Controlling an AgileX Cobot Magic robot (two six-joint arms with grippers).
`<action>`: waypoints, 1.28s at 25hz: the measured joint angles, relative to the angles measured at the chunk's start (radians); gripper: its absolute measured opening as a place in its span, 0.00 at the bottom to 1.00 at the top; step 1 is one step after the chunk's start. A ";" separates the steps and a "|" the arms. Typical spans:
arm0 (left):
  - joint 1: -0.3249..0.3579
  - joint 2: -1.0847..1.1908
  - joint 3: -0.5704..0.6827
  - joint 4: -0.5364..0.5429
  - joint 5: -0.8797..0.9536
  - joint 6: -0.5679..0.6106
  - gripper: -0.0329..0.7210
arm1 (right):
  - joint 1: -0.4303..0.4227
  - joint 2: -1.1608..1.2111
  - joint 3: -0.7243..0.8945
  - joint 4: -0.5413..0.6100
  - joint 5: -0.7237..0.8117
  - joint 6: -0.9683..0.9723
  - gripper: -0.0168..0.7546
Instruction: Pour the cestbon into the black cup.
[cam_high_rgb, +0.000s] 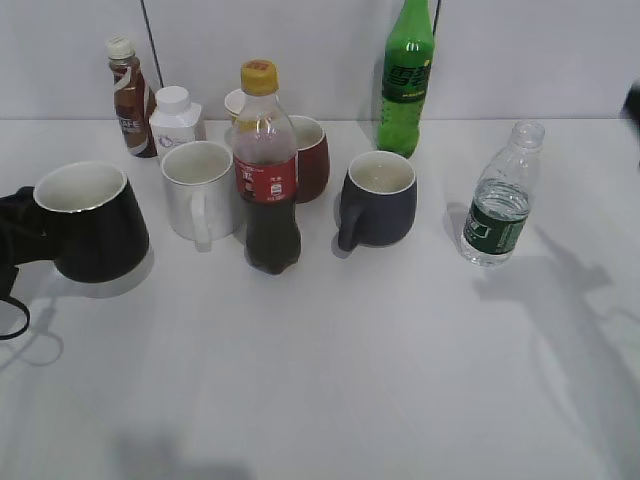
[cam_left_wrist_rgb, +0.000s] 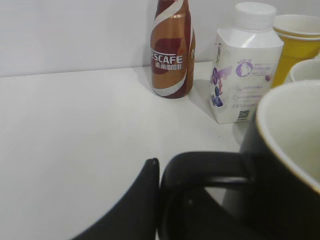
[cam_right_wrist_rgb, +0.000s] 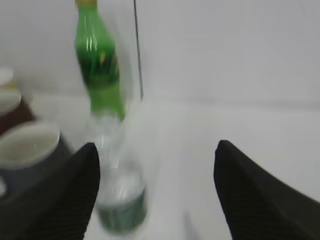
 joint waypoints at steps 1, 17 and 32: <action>0.000 0.000 0.000 0.003 0.000 0.000 0.11 | 0.000 0.052 0.045 -0.004 -0.048 0.013 0.74; 0.000 -0.074 0.042 0.006 0.007 0.001 0.11 | 0.000 0.715 0.038 -0.127 -0.550 -0.054 0.88; -0.025 -0.175 0.045 0.032 0.099 0.010 0.11 | 0.000 0.880 -0.281 -0.254 -0.508 -0.025 0.65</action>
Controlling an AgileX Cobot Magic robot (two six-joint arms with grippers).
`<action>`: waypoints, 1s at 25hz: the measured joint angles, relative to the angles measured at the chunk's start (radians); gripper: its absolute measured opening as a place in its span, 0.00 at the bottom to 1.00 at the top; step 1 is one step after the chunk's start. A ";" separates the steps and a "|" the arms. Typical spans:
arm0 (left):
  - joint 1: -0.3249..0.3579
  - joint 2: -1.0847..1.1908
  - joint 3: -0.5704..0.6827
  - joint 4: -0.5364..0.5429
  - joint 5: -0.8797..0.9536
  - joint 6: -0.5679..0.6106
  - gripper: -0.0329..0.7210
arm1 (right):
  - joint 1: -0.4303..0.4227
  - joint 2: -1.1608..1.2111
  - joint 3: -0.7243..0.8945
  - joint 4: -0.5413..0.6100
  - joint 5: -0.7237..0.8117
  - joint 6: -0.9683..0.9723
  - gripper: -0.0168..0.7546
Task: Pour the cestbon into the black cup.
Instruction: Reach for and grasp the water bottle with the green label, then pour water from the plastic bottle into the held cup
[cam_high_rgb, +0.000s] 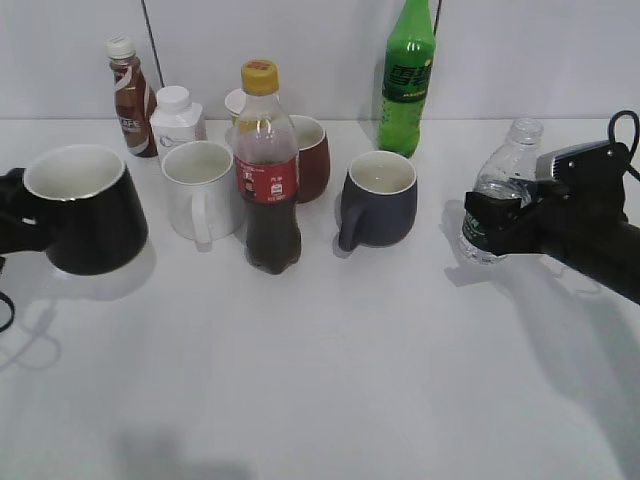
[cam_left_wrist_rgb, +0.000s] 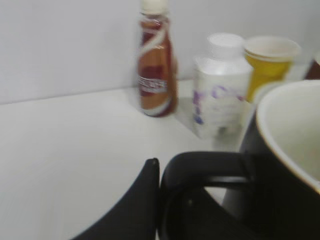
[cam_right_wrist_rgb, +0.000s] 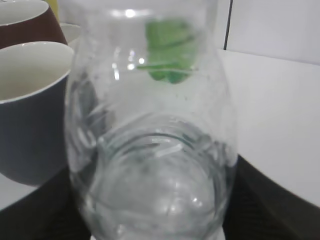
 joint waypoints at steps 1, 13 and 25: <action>-0.019 -0.005 0.000 -0.002 0.017 0.013 0.10 | 0.000 0.000 -0.001 -0.004 0.002 0.000 0.65; -0.382 -0.048 -0.054 -0.129 0.290 0.072 0.11 | 0.262 -0.344 0.001 0.164 0.458 -0.252 0.65; -0.651 -0.048 -0.105 -0.187 0.389 0.072 0.11 | 0.580 -0.508 0.001 0.587 0.666 -1.069 0.65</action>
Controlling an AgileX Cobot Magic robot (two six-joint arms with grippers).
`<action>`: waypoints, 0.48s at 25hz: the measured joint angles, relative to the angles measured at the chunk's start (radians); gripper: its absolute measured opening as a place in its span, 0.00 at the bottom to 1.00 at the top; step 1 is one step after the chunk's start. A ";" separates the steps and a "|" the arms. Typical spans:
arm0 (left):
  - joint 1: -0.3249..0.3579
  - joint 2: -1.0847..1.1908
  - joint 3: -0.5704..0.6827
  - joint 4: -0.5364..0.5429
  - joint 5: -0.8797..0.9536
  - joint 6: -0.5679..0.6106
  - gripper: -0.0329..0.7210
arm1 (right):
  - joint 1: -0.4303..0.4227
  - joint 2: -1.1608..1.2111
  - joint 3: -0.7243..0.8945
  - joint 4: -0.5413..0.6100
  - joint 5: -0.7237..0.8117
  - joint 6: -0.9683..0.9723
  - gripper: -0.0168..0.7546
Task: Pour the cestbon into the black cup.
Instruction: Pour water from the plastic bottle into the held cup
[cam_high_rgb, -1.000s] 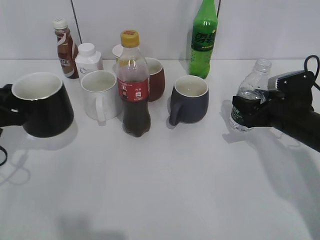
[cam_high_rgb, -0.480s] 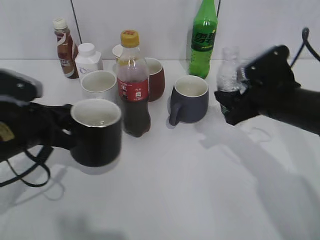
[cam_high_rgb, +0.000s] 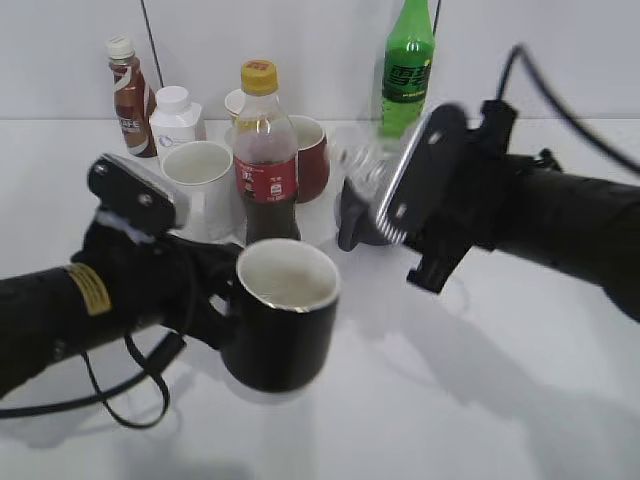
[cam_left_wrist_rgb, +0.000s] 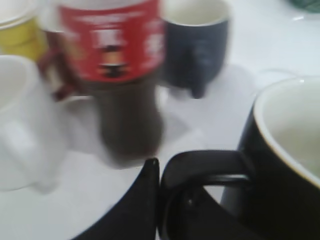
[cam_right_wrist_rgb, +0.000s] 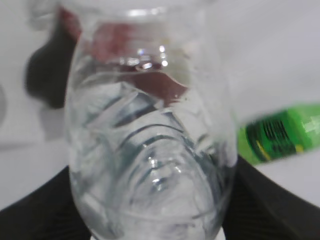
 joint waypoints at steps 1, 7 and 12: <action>-0.016 0.000 0.000 0.000 0.004 0.000 0.11 | 0.015 0.000 0.000 0.017 0.008 -0.063 0.65; -0.048 0.000 -0.022 0.000 0.020 0.000 0.11 | 0.049 0.000 0.000 0.137 0.012 -0.351 0.65; -0.048 0.000 -0.036 0.000 0.019 0.000 0.11 | 0.049 0.000 0.000 0.147 -0.023 -0.493 0.65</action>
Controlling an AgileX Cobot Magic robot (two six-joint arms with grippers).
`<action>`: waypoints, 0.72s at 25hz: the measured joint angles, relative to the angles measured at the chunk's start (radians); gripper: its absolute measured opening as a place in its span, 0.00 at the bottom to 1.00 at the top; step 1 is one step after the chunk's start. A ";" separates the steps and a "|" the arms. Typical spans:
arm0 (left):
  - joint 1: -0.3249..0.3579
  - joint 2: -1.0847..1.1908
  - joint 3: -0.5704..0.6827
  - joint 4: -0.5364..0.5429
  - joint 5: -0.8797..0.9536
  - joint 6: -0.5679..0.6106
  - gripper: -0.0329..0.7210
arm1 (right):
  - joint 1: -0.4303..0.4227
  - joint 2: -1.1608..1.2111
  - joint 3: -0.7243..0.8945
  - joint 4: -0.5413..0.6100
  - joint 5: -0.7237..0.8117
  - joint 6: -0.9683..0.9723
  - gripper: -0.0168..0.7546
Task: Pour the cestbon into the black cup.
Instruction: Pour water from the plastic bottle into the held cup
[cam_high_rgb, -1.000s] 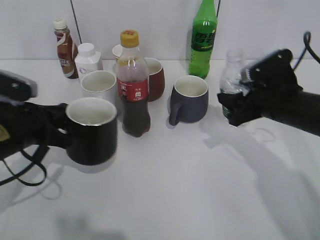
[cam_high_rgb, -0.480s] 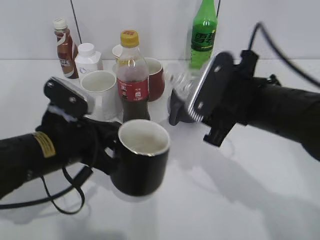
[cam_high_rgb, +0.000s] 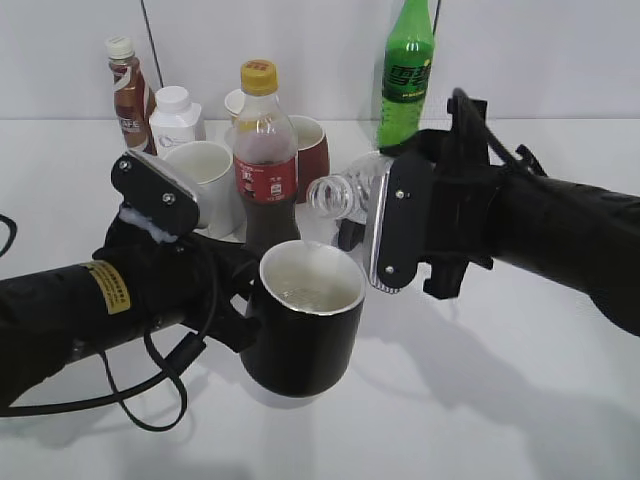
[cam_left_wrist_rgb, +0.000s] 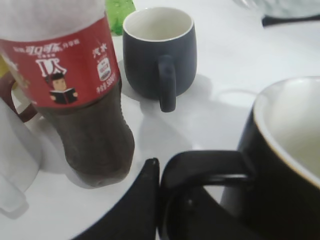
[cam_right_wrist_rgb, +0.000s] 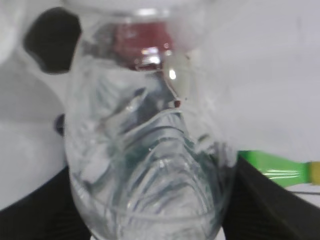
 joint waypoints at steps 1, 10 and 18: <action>0.000 0.000 -0.001 0.000 0.000 0.000 0.11 | 0.000 0.000 0.000 0.000 -0.015 -0.026 0.65; 0.000 0.000 -0.002 0.000 0.000 0.000 0.11 | 0.000 0.000 0.000 0.000 -0.051 -0.228 0.65; 0.000 0.000 -0.002 0.000 0.000 0.000 0.11 | 0.000 0.000 0.000 -0.001 -0.071 -0.334 0.65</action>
